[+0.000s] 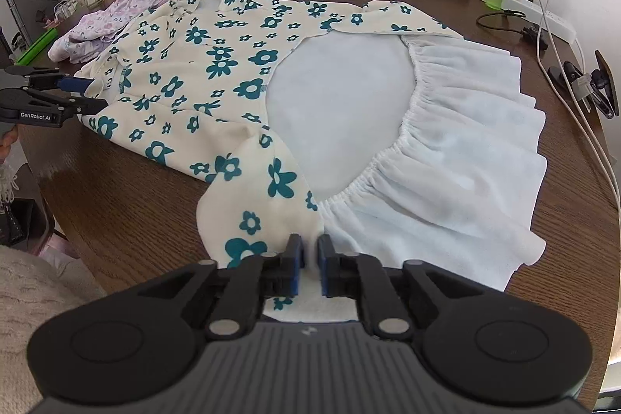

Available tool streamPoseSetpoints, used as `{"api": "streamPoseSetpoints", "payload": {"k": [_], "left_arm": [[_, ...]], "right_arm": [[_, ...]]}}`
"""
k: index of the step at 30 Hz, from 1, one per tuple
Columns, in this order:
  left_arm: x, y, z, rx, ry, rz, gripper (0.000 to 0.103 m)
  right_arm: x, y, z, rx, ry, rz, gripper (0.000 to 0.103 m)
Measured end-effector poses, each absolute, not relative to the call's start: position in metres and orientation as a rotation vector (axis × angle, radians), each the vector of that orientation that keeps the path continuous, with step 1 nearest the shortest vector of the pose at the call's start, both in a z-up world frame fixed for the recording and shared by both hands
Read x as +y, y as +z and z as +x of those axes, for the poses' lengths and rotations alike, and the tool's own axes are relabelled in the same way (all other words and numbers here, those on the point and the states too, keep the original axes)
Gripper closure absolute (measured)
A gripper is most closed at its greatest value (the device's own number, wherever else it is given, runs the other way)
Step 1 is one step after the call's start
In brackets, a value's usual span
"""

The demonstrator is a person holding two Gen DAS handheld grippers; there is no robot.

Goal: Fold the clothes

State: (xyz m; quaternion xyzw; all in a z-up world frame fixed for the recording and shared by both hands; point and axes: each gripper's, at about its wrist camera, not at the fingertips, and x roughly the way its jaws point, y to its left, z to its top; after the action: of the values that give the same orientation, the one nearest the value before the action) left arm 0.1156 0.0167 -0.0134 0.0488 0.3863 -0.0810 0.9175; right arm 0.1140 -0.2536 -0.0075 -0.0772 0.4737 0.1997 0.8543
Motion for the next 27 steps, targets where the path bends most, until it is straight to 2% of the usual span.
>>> {"api": "streamPoseSetpoints", "payload": {"k": [5, 9, 15, 19, 21, 23, 24, 27], "left_arm": [[0.016, -0.015, 0.115, 0.787, -0.170, 0.100, 0.045], [0.017, -0.016, 0.114, 0.780, -0.171, 0.100, 0.045], [0.018, -0.016, 0.113, 0.768, -0.174, 0.099, 0.045], [0.018, -0.016, 0.112, 0.768, -0.174, 0.098, 0.044], [0.017, -0.016, 0.113, 0.767, -0.173, 0.097, 0.044], [0.017, -0.017, 0.112, 0.765, -0.176, 0.100, 0.042], [0.016, -0.017, 0.112, 0.764, -0.178, 0.102, 0.041], [0.015, -0.017, 0.112, 0.763, -0.175, 0.104, 0.039]], "right_arm": [[-0.252, 0.012, 0.114, 0.949, 0.397, -0.240, 0.100], [-0.243, 0.031, 0.126, 0.848, 0.316, -0.437, 0.101], [-0.230, 0.013, 0.163, 0.803, 0.286, -0.652, 0.101], [-0.231, -0.015, 0.182, 0.896, 0.354, -0.575, 0.101], [-0.244, -0.010, 0.182, 0.908, 0.343, -0.462, 0.099], [-0.264, -0.001, 0.180, 0.908, 0.312, -0.334, 0.087], [-0.279, 0.006, 0.177, 0.902, 0.283, -0.265, 0.085], [-0.310, 0.024, 0.163, 0.854, 0.200, -0.105, 0.084]]}}
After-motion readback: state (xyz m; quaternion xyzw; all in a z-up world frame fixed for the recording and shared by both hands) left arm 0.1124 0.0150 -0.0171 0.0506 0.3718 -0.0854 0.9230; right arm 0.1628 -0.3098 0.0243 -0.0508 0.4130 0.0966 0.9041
